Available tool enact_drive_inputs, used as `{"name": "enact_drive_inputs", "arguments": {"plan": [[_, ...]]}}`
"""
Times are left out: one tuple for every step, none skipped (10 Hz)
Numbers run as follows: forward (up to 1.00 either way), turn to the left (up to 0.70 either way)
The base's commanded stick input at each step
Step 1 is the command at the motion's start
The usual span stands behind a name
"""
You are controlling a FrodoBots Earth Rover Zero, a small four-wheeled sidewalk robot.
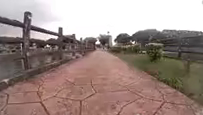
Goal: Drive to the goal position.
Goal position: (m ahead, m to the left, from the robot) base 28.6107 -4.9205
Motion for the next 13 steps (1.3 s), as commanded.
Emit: {"name": "enact_drive_inputs", "arguments": {"plan": [[0.7,0.0],[0.7,0.0],[0.7,0.01],[0.7,0.08],[0.7,0.27],[0.7,0.0],[0.7,0.0],[0.7,0.0],[0.7,0.0],[0.7,0.0],[0.7,0.0],[0.7,0.0],[0.7,0.0]]}}
